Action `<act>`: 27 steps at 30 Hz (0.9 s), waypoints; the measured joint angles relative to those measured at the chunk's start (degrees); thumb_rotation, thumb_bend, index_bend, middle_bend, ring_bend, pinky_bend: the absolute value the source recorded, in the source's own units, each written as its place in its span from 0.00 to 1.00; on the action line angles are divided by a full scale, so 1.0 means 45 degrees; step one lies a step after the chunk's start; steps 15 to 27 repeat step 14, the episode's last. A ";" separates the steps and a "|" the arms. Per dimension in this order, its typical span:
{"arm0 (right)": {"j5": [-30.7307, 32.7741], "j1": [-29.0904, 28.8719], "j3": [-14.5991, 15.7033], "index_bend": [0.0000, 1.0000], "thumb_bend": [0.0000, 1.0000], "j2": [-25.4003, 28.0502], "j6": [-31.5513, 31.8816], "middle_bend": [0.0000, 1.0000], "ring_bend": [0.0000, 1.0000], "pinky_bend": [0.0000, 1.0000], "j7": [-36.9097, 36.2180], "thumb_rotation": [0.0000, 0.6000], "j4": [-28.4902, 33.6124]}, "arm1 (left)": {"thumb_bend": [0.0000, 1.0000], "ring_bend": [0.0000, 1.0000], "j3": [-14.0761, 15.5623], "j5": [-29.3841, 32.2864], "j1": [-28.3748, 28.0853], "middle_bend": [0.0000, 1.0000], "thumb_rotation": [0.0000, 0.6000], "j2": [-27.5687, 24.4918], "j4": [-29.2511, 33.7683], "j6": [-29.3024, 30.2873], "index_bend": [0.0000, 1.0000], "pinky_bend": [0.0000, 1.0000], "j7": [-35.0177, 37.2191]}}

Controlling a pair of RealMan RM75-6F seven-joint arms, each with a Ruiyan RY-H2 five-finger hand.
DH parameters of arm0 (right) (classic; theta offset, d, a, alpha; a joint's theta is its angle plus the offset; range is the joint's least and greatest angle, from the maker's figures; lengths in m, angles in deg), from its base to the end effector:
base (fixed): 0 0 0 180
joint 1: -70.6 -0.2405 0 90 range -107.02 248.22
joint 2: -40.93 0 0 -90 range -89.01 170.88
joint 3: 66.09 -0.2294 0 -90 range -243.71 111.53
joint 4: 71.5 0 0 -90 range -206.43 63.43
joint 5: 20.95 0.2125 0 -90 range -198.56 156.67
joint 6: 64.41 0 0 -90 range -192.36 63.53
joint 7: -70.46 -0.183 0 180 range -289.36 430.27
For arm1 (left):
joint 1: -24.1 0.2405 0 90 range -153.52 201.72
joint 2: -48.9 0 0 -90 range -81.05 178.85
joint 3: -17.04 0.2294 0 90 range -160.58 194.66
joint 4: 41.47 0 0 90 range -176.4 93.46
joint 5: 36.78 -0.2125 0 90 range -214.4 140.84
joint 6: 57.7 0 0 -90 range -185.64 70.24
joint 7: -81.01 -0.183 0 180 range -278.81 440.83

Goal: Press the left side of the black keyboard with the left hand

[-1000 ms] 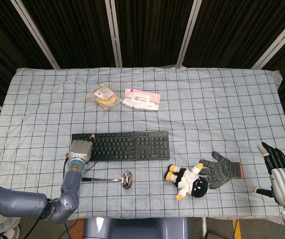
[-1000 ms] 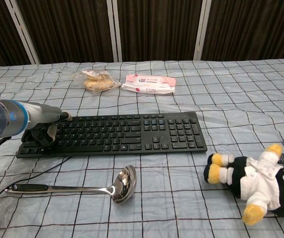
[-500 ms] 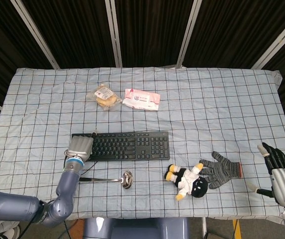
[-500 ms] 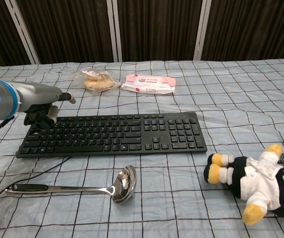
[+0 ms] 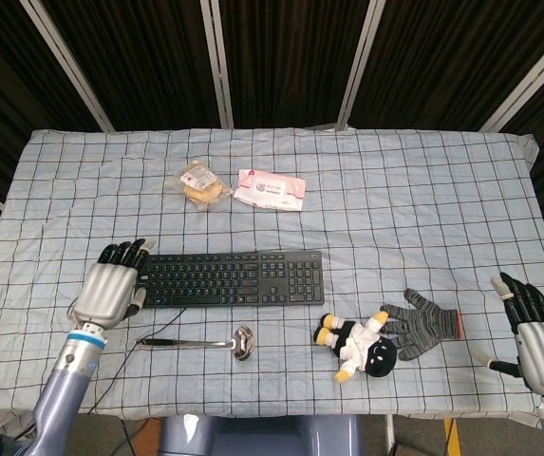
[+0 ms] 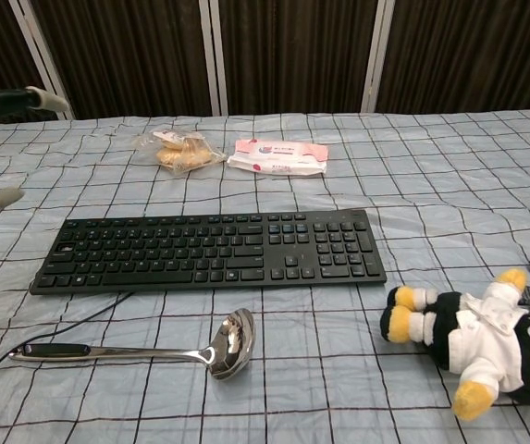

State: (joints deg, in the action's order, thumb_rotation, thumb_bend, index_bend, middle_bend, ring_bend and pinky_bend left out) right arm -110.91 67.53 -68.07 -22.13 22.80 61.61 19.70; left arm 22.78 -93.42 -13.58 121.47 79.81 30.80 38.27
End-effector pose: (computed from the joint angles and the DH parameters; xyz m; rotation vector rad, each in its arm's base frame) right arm -0.2872 -0.2060 0.1508 1.3740 -0.9690 1.0200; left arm -0.1343 0.2658 0.0607 -1.6745 -0.8311 -0.7236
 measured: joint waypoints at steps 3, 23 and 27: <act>0.0035 0.0002 -0.0021 0.00 0.05 -0.0014 0.0000 0.00 0.00 0.00 0.0061 1.00 -0.0015 | 0.09 0.00 0.0979 -0.2030 0.1061 0.00 1.00 -0.0509 -0.0069 0.0755 0.00 0.00 0.0755; -0.0145 0.0009 -0.0021 0.00 0.05 -0.0111 0.0149 0.00 0.00 0.00 0.0280 1.00 -0.0119 | 0.07 0.00 0.2735 -0.6179 0.4601 0.00 1.00 -0.0792 -0.3388 0.3317 0.00 0.00 0.3336; -0.0145 0.0009 -0.0021 0.00 0.05 -0.0111 0.0149 0.00 0.00 0.00 0.0280 1.00 -0.0119 | 0.07 0.00 0.2735 -0.6179 0.4601 0.00 1.00 -0.0792 -0.3388 0.3317 0.00 0.00 0.3336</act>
